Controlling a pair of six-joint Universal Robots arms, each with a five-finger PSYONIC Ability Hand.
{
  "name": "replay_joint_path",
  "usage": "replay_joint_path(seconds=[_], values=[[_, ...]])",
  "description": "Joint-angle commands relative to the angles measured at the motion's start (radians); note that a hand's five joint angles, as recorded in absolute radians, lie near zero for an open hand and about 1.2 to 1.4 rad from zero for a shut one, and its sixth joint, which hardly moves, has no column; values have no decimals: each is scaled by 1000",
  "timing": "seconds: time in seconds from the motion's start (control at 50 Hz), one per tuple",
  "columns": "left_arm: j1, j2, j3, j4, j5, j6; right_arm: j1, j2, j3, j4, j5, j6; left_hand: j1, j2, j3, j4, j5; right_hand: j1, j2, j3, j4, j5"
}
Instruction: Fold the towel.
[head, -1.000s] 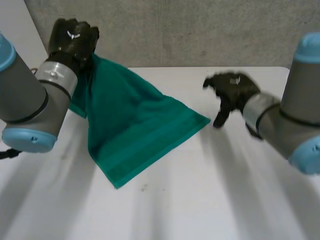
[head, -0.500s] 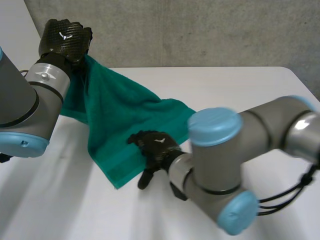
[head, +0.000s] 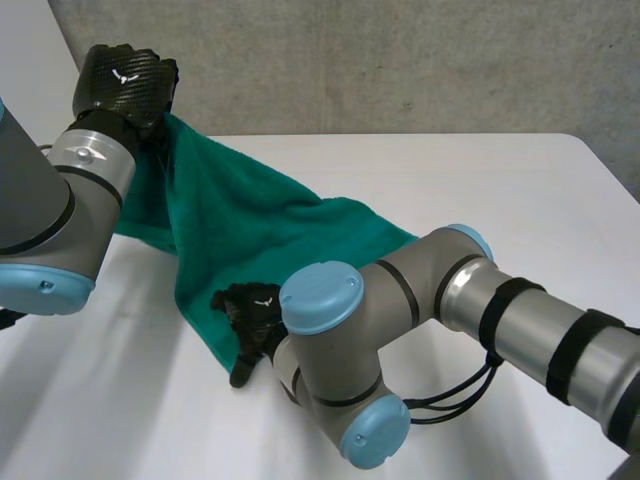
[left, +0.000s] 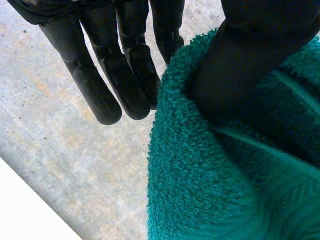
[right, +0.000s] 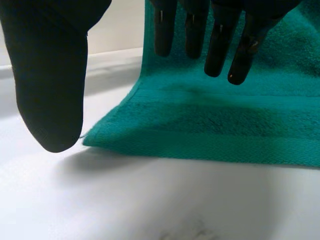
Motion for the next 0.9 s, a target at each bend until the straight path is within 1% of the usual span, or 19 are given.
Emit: replay_joint_path(seconds=[0.02,0.06,0.2,0.24,0.4,0.52,0.58,0.72,0.84,0.86,0.88,0.9], values=[[0,0,-10,1,1,-6,1,63,-84,0,39,-15,265,197,205,201,268,189,153,141,141,146],[2,0,-10,1,1,-6,1,86,-113,3,47,-24,265,197,205,201,268,201,165,153,153,158],[2,0,-10,0,1,-8,1,98,-135,3,50,-56,265,197,205,201,268,233,197,185,185,190],[2,0,-11,0,1,-8,1,101,-139,3,58,-73,265,197,205,201,268,268,233,220,220,225],[2,0,-16,0,3,-8,1,106,-158,3,94,-88,265,197,205,201,268,274,239,226,226,231],[0,1,-17,0,3,-8,1,120,-164,3,120,-142,265,197,205,201,268,283,247,235,235,240],[0,1,-19,0,3,-8,2,120,-168,3,134,-150,265,197,205,201,268,341,306,294,293,298],[0,1,-24,0,3,-8,1,123,-191,3,137,-153,265,197,205,201,268,438,403,391,390,395],[0,1,-33,0,3,-9,2,135,-195,3,136,-156,265,197,205,201,268,875,840,828,827,832],[0,1,-34,0,3,-9,2,135,-195,5,136,-156,265,197,205,201,268,1039,1003,991,991,996],[0,1,-36,1,3,-8,2,135,-195,5,136,-157,265,197,205,201,268,1112,1076,1064,1064,1069],[0,1,-37,1,3,-8,2,134,-195,8,139,-156,265,197,205,201,268,1113,1077,1065,1065,1070]])
